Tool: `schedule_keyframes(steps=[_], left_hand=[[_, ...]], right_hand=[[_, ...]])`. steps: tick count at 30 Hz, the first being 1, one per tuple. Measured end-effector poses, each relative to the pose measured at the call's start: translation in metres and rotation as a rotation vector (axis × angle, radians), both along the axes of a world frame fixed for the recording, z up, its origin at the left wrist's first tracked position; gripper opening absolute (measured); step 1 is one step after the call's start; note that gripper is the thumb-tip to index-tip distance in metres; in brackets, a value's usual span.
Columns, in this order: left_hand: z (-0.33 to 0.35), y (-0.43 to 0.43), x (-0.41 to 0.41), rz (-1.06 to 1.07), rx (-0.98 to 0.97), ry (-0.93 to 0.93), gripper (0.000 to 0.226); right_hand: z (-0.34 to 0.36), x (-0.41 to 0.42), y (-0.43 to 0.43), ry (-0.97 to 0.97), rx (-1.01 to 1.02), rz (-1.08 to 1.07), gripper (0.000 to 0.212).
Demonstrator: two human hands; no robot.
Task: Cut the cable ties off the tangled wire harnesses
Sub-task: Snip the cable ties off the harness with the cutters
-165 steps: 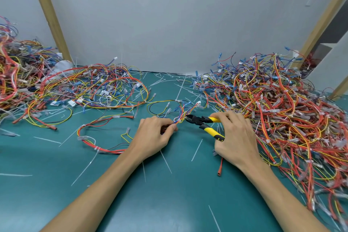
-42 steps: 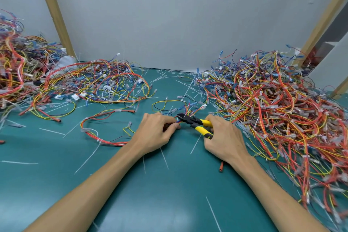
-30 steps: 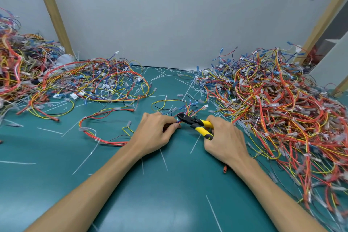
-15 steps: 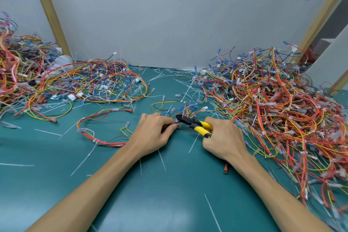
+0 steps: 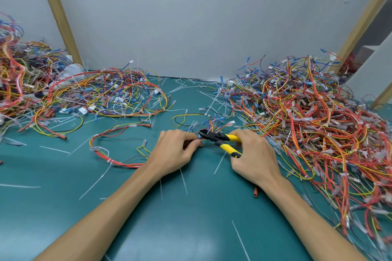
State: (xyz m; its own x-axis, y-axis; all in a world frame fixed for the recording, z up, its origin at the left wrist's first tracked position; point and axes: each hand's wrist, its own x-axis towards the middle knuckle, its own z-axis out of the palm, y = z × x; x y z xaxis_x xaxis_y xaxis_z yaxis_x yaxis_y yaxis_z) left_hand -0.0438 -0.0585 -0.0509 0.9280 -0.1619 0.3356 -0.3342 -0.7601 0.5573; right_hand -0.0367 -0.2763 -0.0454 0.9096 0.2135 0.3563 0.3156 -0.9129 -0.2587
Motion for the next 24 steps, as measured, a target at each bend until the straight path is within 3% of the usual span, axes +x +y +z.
schedule_keyframes(steps=[10,24], left_hand=[[0.0009,0.0017,0.0007,-0.004,-0.057,0.03,0.024],[-0.0013,0.0013,-0.0001,-0.015,-0.017,-0.003,0.023]], right_hand=[[0.0035,0.0009,-0.0042,-0.105,-0.052,0.005,0.037],[0.0097,-0.0029,-0.0038,-0.006,-0.118,-0.042,0.023]])
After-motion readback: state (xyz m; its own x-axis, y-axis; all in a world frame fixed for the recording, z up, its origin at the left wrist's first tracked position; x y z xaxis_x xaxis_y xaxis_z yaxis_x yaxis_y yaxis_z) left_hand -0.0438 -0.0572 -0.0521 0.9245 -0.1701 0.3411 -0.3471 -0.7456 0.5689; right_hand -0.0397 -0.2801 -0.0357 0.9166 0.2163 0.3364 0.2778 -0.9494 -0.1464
